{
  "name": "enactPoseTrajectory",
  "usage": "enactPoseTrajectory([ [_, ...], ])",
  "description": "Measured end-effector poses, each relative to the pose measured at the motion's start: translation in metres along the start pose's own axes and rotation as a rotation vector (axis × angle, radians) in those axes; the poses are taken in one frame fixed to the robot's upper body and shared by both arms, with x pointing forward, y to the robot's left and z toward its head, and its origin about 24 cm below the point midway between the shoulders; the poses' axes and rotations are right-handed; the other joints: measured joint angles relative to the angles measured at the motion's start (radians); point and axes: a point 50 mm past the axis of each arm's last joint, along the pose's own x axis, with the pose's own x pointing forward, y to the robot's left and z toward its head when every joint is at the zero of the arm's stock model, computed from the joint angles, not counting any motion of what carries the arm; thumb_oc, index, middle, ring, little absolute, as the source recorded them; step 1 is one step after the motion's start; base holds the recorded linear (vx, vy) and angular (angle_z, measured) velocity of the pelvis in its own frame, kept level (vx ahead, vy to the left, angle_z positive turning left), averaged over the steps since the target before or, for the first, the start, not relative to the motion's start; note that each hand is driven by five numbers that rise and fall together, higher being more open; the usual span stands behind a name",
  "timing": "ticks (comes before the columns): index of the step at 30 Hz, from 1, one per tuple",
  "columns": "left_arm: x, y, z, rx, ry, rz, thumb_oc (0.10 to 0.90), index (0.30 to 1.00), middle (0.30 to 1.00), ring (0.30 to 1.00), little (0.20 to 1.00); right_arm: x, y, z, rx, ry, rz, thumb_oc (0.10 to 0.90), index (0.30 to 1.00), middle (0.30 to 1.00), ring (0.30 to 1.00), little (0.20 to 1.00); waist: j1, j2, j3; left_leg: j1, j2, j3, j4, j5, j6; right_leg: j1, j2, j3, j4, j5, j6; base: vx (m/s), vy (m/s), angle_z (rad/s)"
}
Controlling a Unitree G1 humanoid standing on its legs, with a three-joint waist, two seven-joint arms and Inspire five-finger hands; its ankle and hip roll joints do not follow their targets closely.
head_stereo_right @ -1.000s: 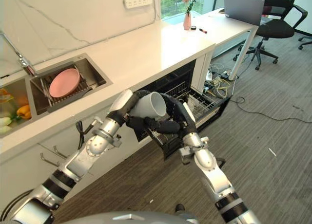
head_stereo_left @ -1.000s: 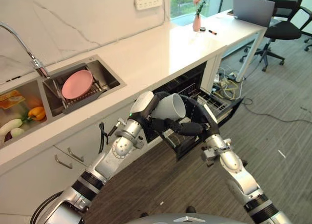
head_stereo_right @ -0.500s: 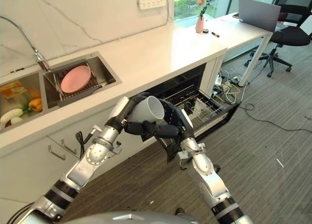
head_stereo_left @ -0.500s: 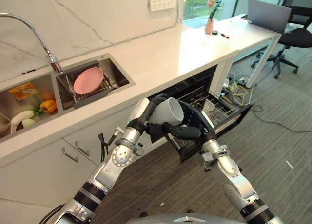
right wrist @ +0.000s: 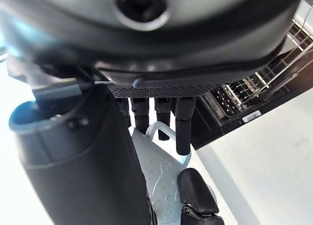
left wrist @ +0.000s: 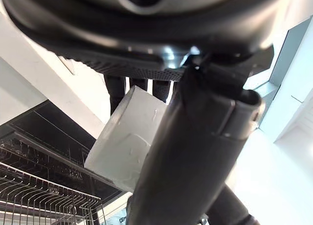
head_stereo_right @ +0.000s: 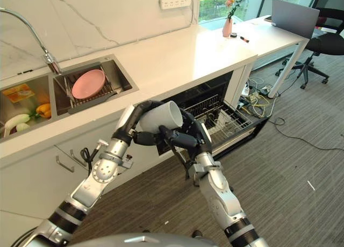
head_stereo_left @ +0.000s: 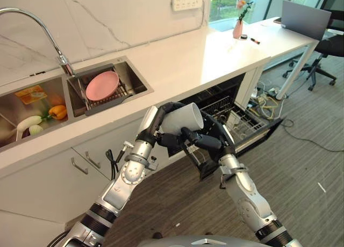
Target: Place the dishes in the dishwasher.
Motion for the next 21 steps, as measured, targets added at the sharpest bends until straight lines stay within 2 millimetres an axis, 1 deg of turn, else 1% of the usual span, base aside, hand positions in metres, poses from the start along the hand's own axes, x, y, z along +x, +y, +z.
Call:
enactPoseTrajectory([
  [9,0.0006,0.0025,0.0,0.004,-0.002,0.006,0.4,0.3,0.3,0.3,0.3,0.0006,0.0029,-0.0013,0.038,0.0,0.0,0.4,0.3,0.3,0.3,0.3,0.0,0.0,0.0,-0.002,-0.003,0.0,0.004,0.0,0.0,-0.001,-0.004,-0.003,0.0,-0.002,0.002,0.0,0.0,0.0],
  [10,0.0009,0.003,0.0001,0.004,-0.002,0.008,0.8,0.9,0.9,0.9,0.9,0.0006,0.0028,-0.0014,0.048,0.002,-0.001,0.4,0.3,0.3,0.3,0.3,-0.002,0.0,0.0,-0.003,-0.003,0.001,0.004,0.0,0.0,-0.001,-0.003,-0.003,0.0,-0.003,0.002,0.0,0.0,0.0],
  [18,0.0003,0.0015,-0.0003,0.003,-0.001,-0.018,0.8,0.9,0.9,0.9,0.9,0.0009,0.0009,0.0,0.054,-0.004,-0.011,0.4,0.3,0.3,0.3,0.3,-0.003,0.002,0.001,-0.003,-0.003,0.001,0.0,0.0,0.0,-0.001,-0.004,-0.003,0.0,-0.004,0.004,0.0,0.0,0.0],
  [21,0.0007,-0.0001,0.0009,-0.018,-0.003,-0.012,0.8,0.9,0.9,0.9,0.9,0.0019,-0.0024,0.0025,0.067,-0.018,-0.052,0.4,0.3,0.3,0.3,0.3,-0.004,0.003,0.002,-0.003,-0.004,0.0,0.0,0.0,0.0,-0.001,-0.005,-0.004,0.0,-0.004,0.004,0.0,0.0,0.0],
])
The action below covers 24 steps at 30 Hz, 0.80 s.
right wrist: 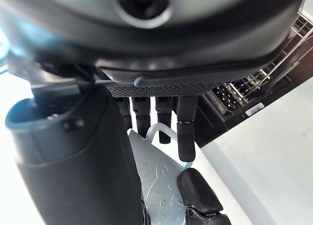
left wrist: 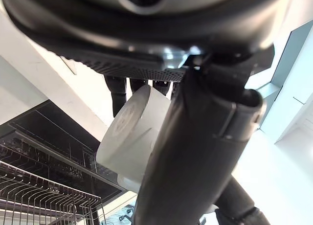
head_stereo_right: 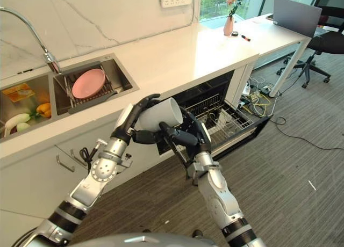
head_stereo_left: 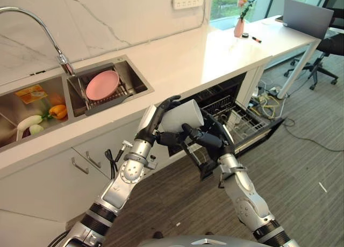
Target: Place the dishes in the dishwasher.
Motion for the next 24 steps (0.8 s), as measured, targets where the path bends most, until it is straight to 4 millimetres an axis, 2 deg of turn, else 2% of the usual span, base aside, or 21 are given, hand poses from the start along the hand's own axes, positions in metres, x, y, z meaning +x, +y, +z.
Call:
enactPoseTrajectory([
  [2,-0.003,0.001,-0.003,-0.025,0.021,0.016,0.8,0.9,0.9,0.9,0.9,0.003,-0.01,0.01,0.107,-0.066,-0.128,0.4,0.3,0.3,0.3,0.3,0.003,0.003,0.002,0.0,-0.001,0.0,0.001,0.0,0.0,0.0,-0.001,0.0,0.0,0.0,0.0,0.0,0.0,0.0],
  [3,-0.007,0.002,-0.007,-0.033,0.043,0.032,0.8,0.9,0.9,0.9,0.9,0.004,-0.021,0.02,0.174,-0.135,-0.221,0.4,0.3,0.3,0.3,0.3,0.004,0.007,0.002,0.0,-0.002,0.0,0.001,0.0,0.0,0.0,-0.003,0.0,0.0,0.0,0.0,0.0,0.0,0.0],
  [4,-0.012,0.003,-0.012,-0.036,0.069,0.044,0.8,0.9,0.9,0.9,0.9,0.003,-0.034,0.032,0.203,-0.207,-0.297,0.4,0.3,0.3,0.3,0.3,0.004,0.01,0.002,0.0,-0.005,0.0,0.004,0.0,0.0,0.0,-0.005,0.0,0.0,-0.001,0.001,0.0,0.0,0.0],
  [5,-0.012,0.003,-0.012,-0.036,0.069,0.044,0.8,0.9,0.9,0.9,0.9,0.003,-0.034,0.032,0.203,-0.207,-0.297,0.4,0.3,0.3,0.3,0.3,0.004,0.01,0.002,0.0,-0.005,0.0,0.004,0.0,0.0,0.0,-0.005,0.0,0.0,-0.001,0.001,0.0,0.0,0.0],
  [8,-0.024,0.007,-0.025,-0.038,0.145,0.068,0.8,0.9,0.9,0.9,0.9,-0.008,-0.07,0.067,0.24,-0.406,-0.478,0.4,0.3,0.3,0.3,0.3,0.001,0.012,0.002,0.0,-0.008,0.003,0.004,0.0,0.0,-0.001,-0.009,0.001,0.0,0.0,0.0,0.0,0.0,0.0],
  [10,-0.027,0.008,-0.027,-0.034,0.157,0.071,0.8,0.9,0.9,0.9,0.9,-0.012,-0.079,0.076,0.244,-0.465,-0.522,0.4,0.3,0.3,0.3,0.3,-0.002,0.014,0.002,0.002,-0.007,0.005,0.004,0.0,0.0,-0.001,-0.007,0.003,0.0,0.001,-0.001,0.01,-0.001,-0.04],
  [14,-0.027,0.009,-0.027,-0.034,0.158,0.072,0.8,0.9,0.9,0.9,0.9,-0.013,-0.082,0.078,0.233,-0.472,-0.539,0.4,0.3,0.3,0.3,0.3,-0.003,0.02,-0.001,0.003,-0.005,0.007,0.004,0.0,0.0,-0.001,-0.006,0.005,0.0,0.0,0.001,0.0,0.0,0.0],
  [17,-0.029,0.008,-0.029,-0.034,0.165,0.07,0.8,0.9,0.9,0.9,0.9,-0.013,-0.09,0.076,0.133,-0.424,-0.551,0.4,0.3,0.3,0.3,0.3,0.003,0.02,-0.002,0.002,-0.005,0.006,0.003,0.0,0.0,-0.001,-0.005,0.004,0.0,-0.001,0.004,0.0,0.0,0.0],
  [18,-0.033,0.008,-0.033,-0.036,0.186,0.065,0.8,0.9,0.9,0.9,0.9,-0.013,-0.1,0.078,-0.019,-0.369,-0.559,0.4,0.3,0.3,0.3,0.3,0.007,0.02,-0.002,0.0,-0.006,0.004,0.001,0.0,0.0,-0.001,-0.006,0.003,0.0,-0.001,0.004,0.0,0.0,0.0],
  [20,-0.042,0.007,-0.042,-0.046,0.238,0.061,0.8,0.9,0.9,0.9,0.9,-0.013,-0.112,0.082,-0.176,-0.302,-0.568,0.4,0.3,0.3,0.3,0.3,0.01,0.018,-0.001,-0.005,-0.005,0.002,0.001,0.0,0.0,-0.005,-0.004,0.001,0.0,-0.001,0.004,-0.04,-0.007,0.03],
  [21,-0.048,0.007,-0.049,-0.052,0.269,0.061,0.8,0.9,0.9,0.9,0.9,-0.013,-0.115,0.085,-0.251,-0.274,-0.566,0.4,0.3,0.3,0.3,0.3,0.013,0.008,0.006,-0.015,-0.004,0.0,0.001,0.0,0.0,-0.009,0.0,0.001,0.0,-0.001,0.004,0.0,0.0,0.0],
  [22,-0.054,0.006,-0.055,-0.05,0.305,0.049,0.8,0.9,0.9,0.9,0.9,-0.013,-0.123,0.089,-0.363,-0.228,-0.556,0.4,0.3,0.3,0.3,0.3,0.015,0.013,0.002,-0.017,-0.002,-0.001,0.001,0.0,0.0,-0.015,-0.002,0.0,0.0,-0.002,0.004,0.0,0.0,0.0],
  [24,-0.06,0.005,-0.063,-0.046,0.349,0.036,0.8,0.9,0.9,0.9,0.9,-0.014,-0.128,0.092,-0.429,-0.202,-0.558,0.4,0.3,0.3,0.3,0.3,0.018,0.008,0.005,-0.021,-0.001,-0.003,0.005,0.001,0.0,-0.019,0.001,-0.004,0.0,0.0,0.002,-0.01,-0.001,0.04],
])
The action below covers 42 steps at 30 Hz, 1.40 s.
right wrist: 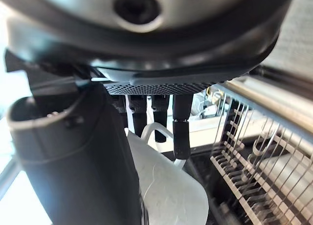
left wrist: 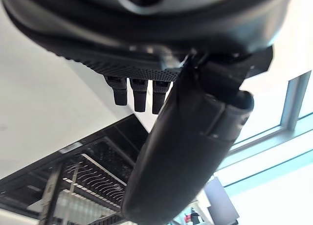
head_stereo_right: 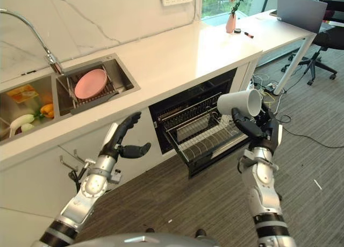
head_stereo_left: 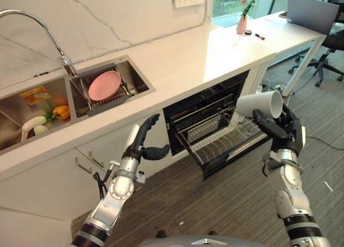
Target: Place the dishes in the dishwasher.
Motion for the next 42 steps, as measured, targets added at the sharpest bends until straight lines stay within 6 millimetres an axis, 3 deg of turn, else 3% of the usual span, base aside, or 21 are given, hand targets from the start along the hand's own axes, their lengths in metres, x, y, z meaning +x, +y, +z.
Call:
enactPoseTrajectory([
  [2,-0.012,0.0,-0.015,-0.004,0.069,-0.016,0.8,0.9,0.9,0.9,0.9,0.003,-0.002,-0.002,-0.064,0.019,0.015,0.4,0.3,0.3,0.3,0.3,0.007,-0.014,0.009,-0.001,0.003,-0.002,0.0,0.0,0.0,-0.001,0.004,-0.002,0.0,0.001,-0.004,-0.03,0.014,0.05],
  [3,-0.022,-0.004,-0.029,-0.014,0.132,-0.039,0.8,0.9,0.9,0.9,0.9,0.009,-0.012,-0.001,-0.182,0.032,0.023,0.4,0.3,0.3,0.3,0.3,0.027,-0.034,0.021,-0.019,0.003,-0.009,0.0,0.001,-0.002,-0.008,0.009,-0.014,0.0,0.001,-0.004,-0.03,0.02,0.13],
  [4,-0.026,-0.004,-0.035,-0.012,0.161,-0.044,0.8,0.9,0.9,0.9,0.9,0.013,-0.016,0.001,-0.254,0.032,0.031,0.4,0.3,0.3,0.3,0.3,0.031,-0.035,0.021,-0.03,0.004,-0.014,0.001,0.004,-0.004,-0.02,0.004,-0.015,0.0,0.0,-0.003,0.0,0.014,0.12],
  [5,-0.026,-0.004,-0.035,-0.012,0.161,-0.044,0.8,0.9,0.9,0.9,0.9,0.013,-0.016,0.001,-0.254,0.032,0.031,0.4,0.3,0.3,0.3,0.3,0.031,-0.035,0.021,-0.03,0.004,-0.014,0.001,0.004,-0.004,-0.02,0.004,-0.015,0.0,0.0,-0.003,-0.02,0.001,0.15],
  [7,-0.04,-0.001,-0.058,0.001,0.279,-0.059,0.8,0.9,0.9,0.9,0.9,0.019,-0.012,-0.001,-0.318,0.038,0.048,0.4,0.3,0.3,0.3,0.3,0.052,-0.068,0.04,-0.055,0.003,-0.033,0.001,0.012,-0.008,-0.034,0.007,-0.032,0.0,0.001,-0.004,-0.04,-0.003,0.22],
  [10,-0.046,-0.001,-0.072,0.011,0.347,-0.072,0.8,0.9,0.9,0.9,0.9,0.026,-0.013,-0.003,-0.432,0.057,0.081,0.4,0.3,0.3,0.3,0.3,0.081,-0.095,0.054,-0.104,0.003,-0.066,0.002,0.026,-0.008,-0.069,0.007,-0.063,0.0,0.001,-0.004,-0.04,0.004,0.31],
  [14,-0.053,0.001,-0.084,0.026,0.398,-0.084,0.8,0.9,0.9,0.9,0.9,0.042,-0.01,0.0,-0.543,0.073,0.111,0.4,0.3,0.3,0.3,0.3,0.117,-0.119,0.073,-0.174,0.0,-0.108,0.005,0.045,-0.016,-0.117,0.013,-0.102,0.0,0.008,-0.01,-0.06,-0.002,0.3],
  [17,-0.057,0.002,-0.099,0.047,0.47,-0.087,0.8,0.9,0.9,0.9,0.9,0.059,0.003,0.005,-0.618,0.065,0.131,0.4,0.3,0.3,0.3,0.3,0.171,-0.143,0.117,-0.217,0.002,-0.125,0.004,0.056,-0.023,-0.154,0.015,-0.118,0.0,0.011,-0.014,-0.03,0.027,0.16],
  [19,-0.058,0.004,-0.106,0.058,0.497,-0.081,0.8,0.9,0.9,0.9,0.9,0.076,0.015,0.014,-0.686,0.059,0.142,0.4,0.3,0.3,0.3,0.3,0.176,-0.146,0.158,-0.236,-0.001,-0.14,0.01,0.058,-0.026,-0.161,0.018,-0.131,0.0,0.011,-0.014,-0.01,0.017,0.2],
  [22,-0.052,0.009,-0.11,0.076,0.512,-0.057,0.8,0.9,0.9,0.9,0.9,0.087,0.024,0.017,-0.718,0.079,0.139,0.4,0.3,0.3,0.3,0.3,0.199,-0.16,0.179,-0.273,0.002,-0.154,0.01,0.066,-0.033,-0.192,0.018,-0.142,0.0,0.012,-0.016,-0.03,0.005,0.13],
  [24,-0.046,0.012,-0.109,0.085,0.505,-0.033,0.8,0.9,0.9,0.9,0.9,0.096,0.041,0.021,-0.752,0.089,0.144,0.4,0.3,0.3,0.3,0.3,0.215,-0.171,0.218,-0.281,0.003,-0.163,0.011,0.069,-0.037,-0.198,0.02,-0.152,0.0,0.012,-0.016,-0.05,-0.003,0.14],
  [27,-0.033,0.012,-0.103,0.084,0.474,-0.029,0.8,0.9,0.9,0.9,0.9,0.101,0.054,0.027,-0.81,0.073,0.184,0.4,0.3,0.3,0.3,0.3,0.24,-0.171,0.249,-0.308,0.002,-0.177,0.011,0.073,-0.041,-0.216,0.018,-0.155,0.0,0.012,-0.016,-0.01,-0.001,0.14],
  [31,-0.027,0.014,-0.098,0.082,0.449,-0.018,0.8,0.9,0.9,0.9,0.9,0.099,0.066,0.028,-0.775,0.052,0.221,0.4,0.3,0.3,0.3,0.3,0.242,-0.165,0.253,-0.301,-0.012,-0.173,0.008,0.073,-0.041,-0.201,0.008,-0.156,0.004,0.01,-0.015,-0.06,-0.024,0.09],
  [32,-0.022,0.013,-0.102,0.045,0.463,0.019,0.8,0.9,0.9,0.9,0.9,0.101,0.069,0.018,-0.698,0.118,0.158,0.536,0.505,0.505,0.505,0.505,0.234,-0.165,0.254,-0.313,-0.017,-0.18,0.028,0.072,-0.042,-0.195,0.005,-0.173,0.004,0.005,0.0,-0.01,0.001,0.3],
  [33,-0.009,0.012,-0.1,0.03,0.465,0.038,0.8,0.9,0.9,0.9,0.9,0.106,0.071,0.019,-0.683,0.205,0.062,0.8,0.9,0.9,0.9,0.9,0.227,-0.165,0.254,-0.323,-0.024,-0.197,0.043,0.069,-0.047,-0.192,0.005,-0.179,-0.001,0.001,-0.001,0.0,-0.004,0.34],
  [36,0.006,0.016,-0.092,0.042,0.439,0.053,0.8,0.9,0.9,0.9,0.9,0.11,0.079,0.028,-0.707,0.202,0.065,0.8,0.9,0.9,0.9,0.9,0.25,-0.182,0.264,-0.345,-0.009,-0.203,0.035,0.072,-0.048,-0.215,0.019,-0.18,-0.001,-0.003,-0.007,-0.02,0.013,0.14],
  [42,-0.007,0.01,-0.108,0.061,0.521,0.03,0.8,0.9,0.9,0.9,0.9,0.111,0.09,0.037,-0.724,0.133,0.122,0.8,0.9,0.9,0.9,0.9,0.242,-0.182,0.264,-0.293,-0.01,-0.177,0.024,0.073,-0.048,-0.18,0.013,-0.156,-0.001,0.001,-0.013,0.0,0.01,-0.11],
])
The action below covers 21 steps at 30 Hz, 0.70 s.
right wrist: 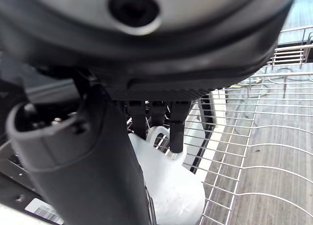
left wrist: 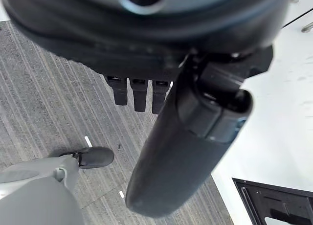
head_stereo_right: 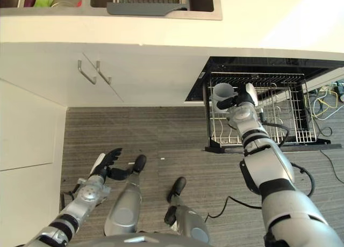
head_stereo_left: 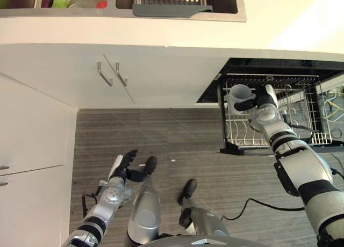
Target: Place the dishes in the dishwasher.
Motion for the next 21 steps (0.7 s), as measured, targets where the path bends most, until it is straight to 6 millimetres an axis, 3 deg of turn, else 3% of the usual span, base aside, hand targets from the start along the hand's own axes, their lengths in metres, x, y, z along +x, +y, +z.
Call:
enactPoseTrajectory([
  [6,-0.007,-0.002,-0.033,0.032,0.144,-0.005,0.8,0.9,0.9,0.9,0.9,-0.004,0.004,0.001,0.013,-0.063,0.027,0.8,0.9,0.9,0.9,0.9,-0.039,0.001,-0.014,0.083,-0.004,0.039,-0.02,0.0,0.0,0.054,-0.01,0.037,0.0,0.0,0.002,0.0,0.006,-0.17],
  [13,-0.024,-0.014,-0.068,-0.009,0.308,-0.001,0.8,0.9,0.9,0.9,0.9,-0.029,0.02,-0.027,0.066,-0.137,0.105,0.8,0.9,0.9,0.9,0.9,-0.098,0.024,-0.089,0.118,0.001,0.081,-0.022,-0.004,0.005,0.068,-0.01,0.081,-0.001,0.008,0.003,0.01,0.004,-0.19],
  [14,-0.026,-0.018,-0.069,-0.017,0.313,-0.007,0.8,0.9,0.9,0.9,0.9,-0.04,0.015,-0.035,0.104,-0.162,0.102,0.8,0.9,0.9,0.9,0.9,-0.104,0.033,-0.094,0.128,0.005,0.085,-0.022,-0.006,0.008,0.075,-0.01,0.084,0.0,0.008,0.003,0.03,0.001,-0.1],
  [15,-0.032,-0.023,-0.076,-0.048,0.339,-0.001,0.8,0.9,0.9,0.9,0.9,-0.073,0.006,-0.047,0.169,-0.25,0.105,0.8,0.9,0.9,0.9,0.9,-0.111,0.055,-0.104,0.147,0.005,0.09,-0.022,-0.011,0.015,0.092,-0.011,0.086,0.0,0.008,0.003,0.01,-0.001,-0.05],
  [16,-0.032,-0.023,-0.076,-0.048,0.339,-0.001,0.8,0.9,0.9,0.9,0.9,-0.073,0.006,-0.047,0.169,-0.25,0.105,0.8,0.9,0.9,0.9,0.9,-0.111,0.055,-0.104,0.147,0.005,0.09,-0.022,-0.011,0.015,0.092,-0.011,0.086,0.0,0.008,0.003,0.04,-0.032,-0.17],
  [17,-0.046,-0.028,-0.095,-0.06,0.424,-0.002,0.8,0.9,0.9,0.9,0.9,-0.094,0.006,-0.057,0.203,-0.31,0.136,0.8,0.9,0.9,0.9,0.9,-0.151,0.083,-0.125,0.175,0.005,0.1,-0.023,-0.021,0.016,0.116,-0.011,0.094,-0.001,0.005,0.004,0.03,-0.031,-0.15],
  [18,-0.046,-0.028,-0.095,-0.06,0.424,-0.002,0.8,0.9,0.9,0.9,0.9,-0.094,0.006,-0.057,0.203,-0.31,0.136,0.8,0.9,0.9,0.9,0.9,-0.151,0.083,-0.125,0.175,0.005,0.1,-0.023,-0.021,0.016,0.116,-0.011,0.094,-0.001,0.005,0.004,0.04,-0.052,-0.16],
  [19,-0.05,-0.032,-0.101,-0.059,0.452,-0.012,0.8,0.9,0.9,0.9,0.9,-0.1,0.002,-0.068,0.221,-0.286,0.119,0.8,0.9,0.9,0.9,0.9,-0.161,0.098,-0.136,0.179,0.008,0.103,-0.025,-0.026,0.017,0.123,-0.009,0.099,-0.001,0.001,0.008,0.01,-0.04,0.03],
  [21,-0.062,-0.044,-0.115,-0.215,0.563,0.035,0.8,0.9,0.9,0.9,0.9,-0.128,-0.011,-0.097,0.394,-0.217,0.016,0.8,0.9,0.9,0.9,0.9,-0.162,0.134,-0.176,0.183,0.01,0.1,-0.029,-0.047,0.04,0.132,-0.006,0.09,-0.001,-0.006,0.001,0.0,-0.059,0.05],
])
